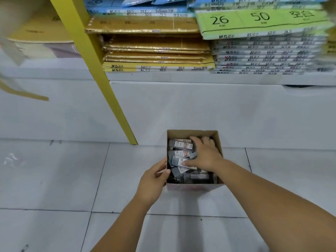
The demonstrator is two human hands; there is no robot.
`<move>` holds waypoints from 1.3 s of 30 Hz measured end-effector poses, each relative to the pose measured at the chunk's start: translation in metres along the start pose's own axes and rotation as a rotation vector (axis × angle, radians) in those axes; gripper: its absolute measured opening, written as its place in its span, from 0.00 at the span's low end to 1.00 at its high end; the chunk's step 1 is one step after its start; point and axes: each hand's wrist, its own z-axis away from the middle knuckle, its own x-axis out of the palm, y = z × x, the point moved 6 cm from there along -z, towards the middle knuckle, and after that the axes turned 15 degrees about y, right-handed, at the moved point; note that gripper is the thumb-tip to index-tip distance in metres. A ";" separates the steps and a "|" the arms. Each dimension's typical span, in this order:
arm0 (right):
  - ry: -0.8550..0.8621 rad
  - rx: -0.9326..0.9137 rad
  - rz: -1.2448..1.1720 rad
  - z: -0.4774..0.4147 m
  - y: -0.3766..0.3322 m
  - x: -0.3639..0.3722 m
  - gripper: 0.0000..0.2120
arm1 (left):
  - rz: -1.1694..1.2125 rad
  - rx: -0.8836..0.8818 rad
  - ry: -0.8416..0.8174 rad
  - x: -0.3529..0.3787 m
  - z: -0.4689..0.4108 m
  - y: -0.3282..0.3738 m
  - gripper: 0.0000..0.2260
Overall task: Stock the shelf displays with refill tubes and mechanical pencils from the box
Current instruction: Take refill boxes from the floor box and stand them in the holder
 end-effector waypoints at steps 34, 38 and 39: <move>-0.078 0.035 -0.507 -0.008 -0.010 -0.055 0.16 | -0.187 0.044 0.223 -0.009 -0.014 0.042 0.22; -0.096 0.009 -0.618 -0.007 -0.015 -0.081 0.16 | -0.229 0.305 0.185 0.004 -0.017 0.093 0.21; -0.108 -0.006 -0.619 -0.006 -0.017 -0.087 0.16 | -0.271 0.348 0.153 0.008 -0.019 0.102 0.21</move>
